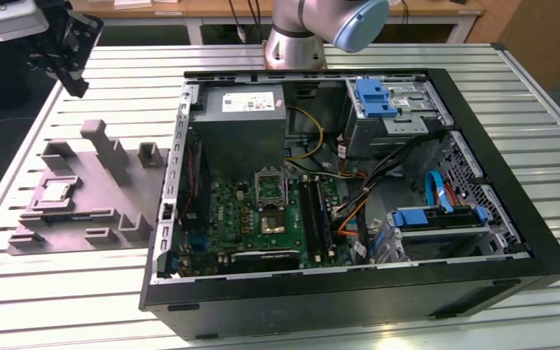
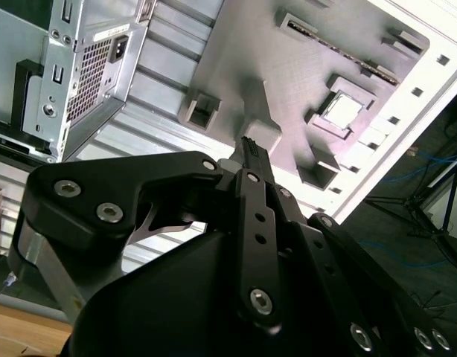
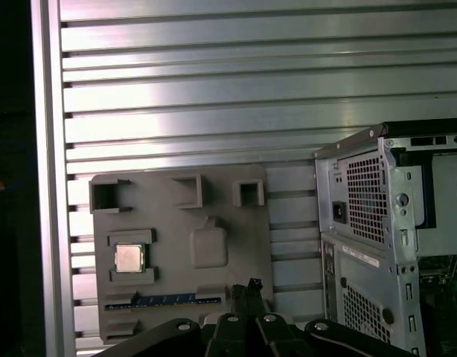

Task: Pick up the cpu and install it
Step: 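Reach for the cpu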

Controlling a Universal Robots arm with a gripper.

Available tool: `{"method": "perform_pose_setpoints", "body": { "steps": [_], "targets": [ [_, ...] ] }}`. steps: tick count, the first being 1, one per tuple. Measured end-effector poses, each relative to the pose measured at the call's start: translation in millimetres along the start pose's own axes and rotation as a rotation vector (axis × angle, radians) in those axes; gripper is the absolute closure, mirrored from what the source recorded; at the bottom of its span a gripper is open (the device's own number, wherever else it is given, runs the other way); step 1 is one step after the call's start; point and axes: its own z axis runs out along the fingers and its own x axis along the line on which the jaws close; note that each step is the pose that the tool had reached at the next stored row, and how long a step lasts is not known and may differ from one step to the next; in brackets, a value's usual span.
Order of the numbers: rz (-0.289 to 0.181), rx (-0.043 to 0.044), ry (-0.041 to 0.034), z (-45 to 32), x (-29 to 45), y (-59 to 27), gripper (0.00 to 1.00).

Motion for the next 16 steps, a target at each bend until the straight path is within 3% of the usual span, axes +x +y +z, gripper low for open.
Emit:
{"method": "perform_pose_setpoints", "body": {
  "steps": [16],
  "targets": [
    [0.0,0.0,0.0,0.1,3.7,-0.3,0.89]
  ]
}}
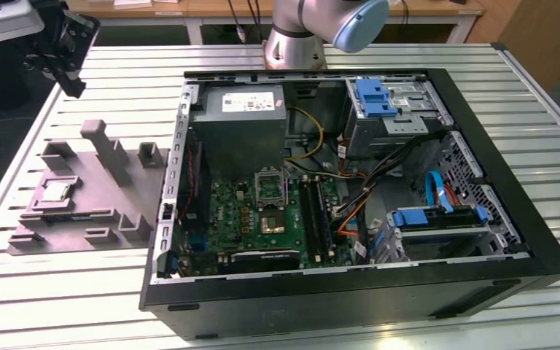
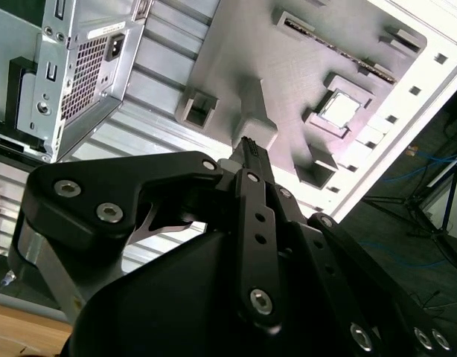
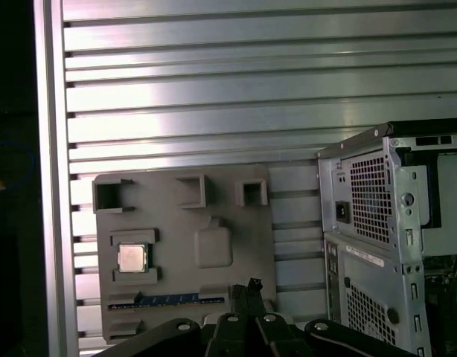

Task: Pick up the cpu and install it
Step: 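Reach for the cpu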

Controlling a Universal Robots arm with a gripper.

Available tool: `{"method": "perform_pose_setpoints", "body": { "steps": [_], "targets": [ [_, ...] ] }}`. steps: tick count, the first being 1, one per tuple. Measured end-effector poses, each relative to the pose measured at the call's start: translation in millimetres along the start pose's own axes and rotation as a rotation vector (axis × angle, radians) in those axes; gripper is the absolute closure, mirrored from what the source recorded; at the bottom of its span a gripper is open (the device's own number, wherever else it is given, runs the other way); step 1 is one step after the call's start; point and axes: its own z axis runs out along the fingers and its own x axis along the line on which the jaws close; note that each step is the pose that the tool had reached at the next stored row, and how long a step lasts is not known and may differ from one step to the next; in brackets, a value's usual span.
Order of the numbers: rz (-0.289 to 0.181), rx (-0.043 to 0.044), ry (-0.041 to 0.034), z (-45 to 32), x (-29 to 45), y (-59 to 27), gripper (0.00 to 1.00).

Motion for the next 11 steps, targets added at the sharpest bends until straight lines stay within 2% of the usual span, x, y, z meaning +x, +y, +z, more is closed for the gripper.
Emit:
{"method": "perform_pose_setpoints", "body": {
  "steps": [11],
  "targets": [
    [0.0,0.0,0.0,0.0,3.0,-0.2,0.89]
  ]
}}
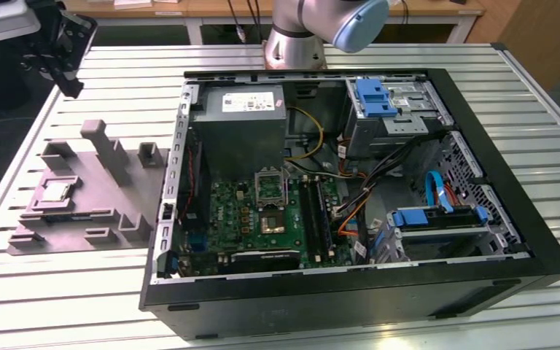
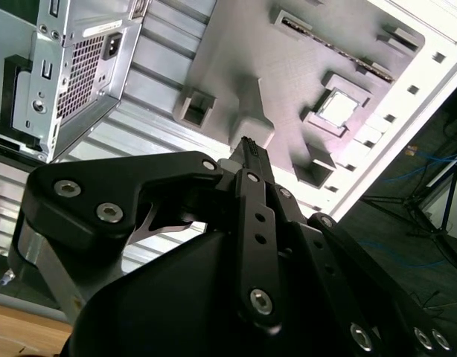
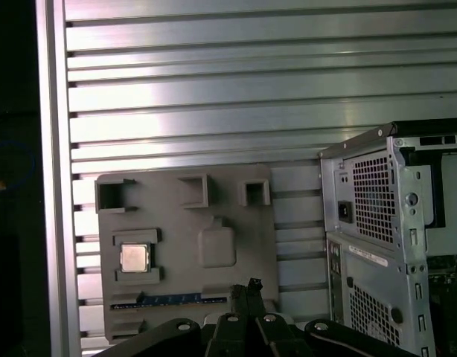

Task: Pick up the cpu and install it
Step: 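Reach for the cpu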

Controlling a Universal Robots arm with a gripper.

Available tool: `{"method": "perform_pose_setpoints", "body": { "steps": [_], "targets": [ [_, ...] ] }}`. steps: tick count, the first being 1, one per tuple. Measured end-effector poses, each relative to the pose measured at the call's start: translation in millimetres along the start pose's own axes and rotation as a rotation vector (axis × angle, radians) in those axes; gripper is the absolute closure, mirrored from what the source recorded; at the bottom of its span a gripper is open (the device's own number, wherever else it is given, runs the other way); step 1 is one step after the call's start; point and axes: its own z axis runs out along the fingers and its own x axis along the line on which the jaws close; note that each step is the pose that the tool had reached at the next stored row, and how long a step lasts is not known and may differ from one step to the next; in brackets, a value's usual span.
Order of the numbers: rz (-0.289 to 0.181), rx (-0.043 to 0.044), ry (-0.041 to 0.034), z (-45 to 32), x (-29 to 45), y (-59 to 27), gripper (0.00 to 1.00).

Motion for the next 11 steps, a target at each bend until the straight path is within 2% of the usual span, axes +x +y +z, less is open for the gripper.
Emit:
{"method": "perform_pose_setpoints", "body": {
  "steps": [11],
  "targets": [
    [0.0,0.0001,0.0001,0.0,4.3,-0.3,0.89]
  ]
}}
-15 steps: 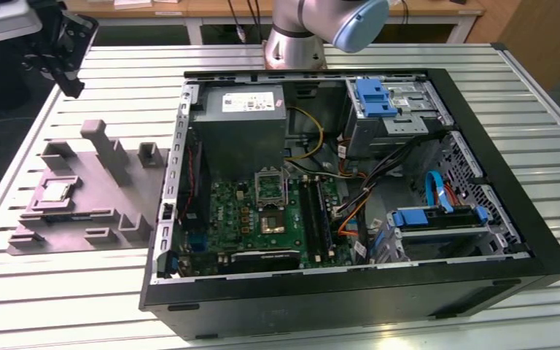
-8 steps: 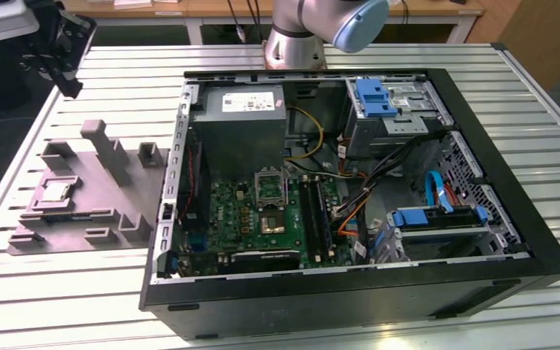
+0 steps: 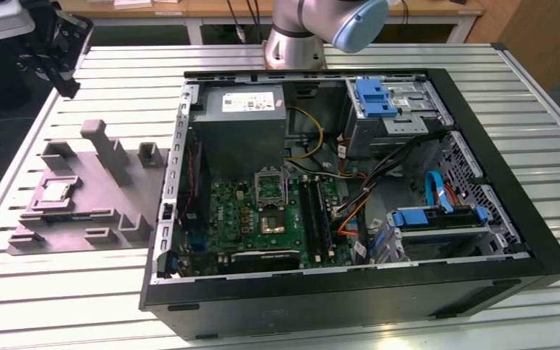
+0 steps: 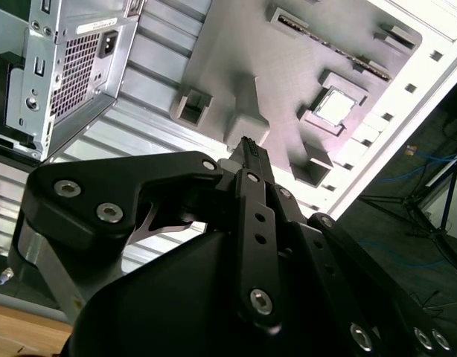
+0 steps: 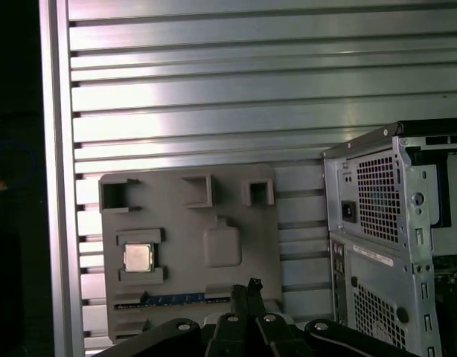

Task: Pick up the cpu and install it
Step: 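Reach for the cpu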

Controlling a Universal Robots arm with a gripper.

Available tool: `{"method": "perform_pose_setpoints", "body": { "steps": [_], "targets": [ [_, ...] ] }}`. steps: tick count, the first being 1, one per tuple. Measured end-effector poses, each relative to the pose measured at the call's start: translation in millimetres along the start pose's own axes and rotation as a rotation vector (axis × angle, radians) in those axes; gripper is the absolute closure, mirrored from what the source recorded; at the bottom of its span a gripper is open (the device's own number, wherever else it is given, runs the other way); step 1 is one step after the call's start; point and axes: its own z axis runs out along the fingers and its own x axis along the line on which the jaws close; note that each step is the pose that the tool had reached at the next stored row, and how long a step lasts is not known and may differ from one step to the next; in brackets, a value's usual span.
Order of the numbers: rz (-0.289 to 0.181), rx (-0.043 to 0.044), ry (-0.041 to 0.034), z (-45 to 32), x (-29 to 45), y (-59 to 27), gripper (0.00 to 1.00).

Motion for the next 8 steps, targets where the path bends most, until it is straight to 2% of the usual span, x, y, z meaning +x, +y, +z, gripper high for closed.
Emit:
{"method": "perform_pose_setpoints", "body": {
  "steps": [8],
  "targets": [
    [0.0,-0.0001,-0.0001,0.1,4.5,-0.4,0.89]
  ]
}}
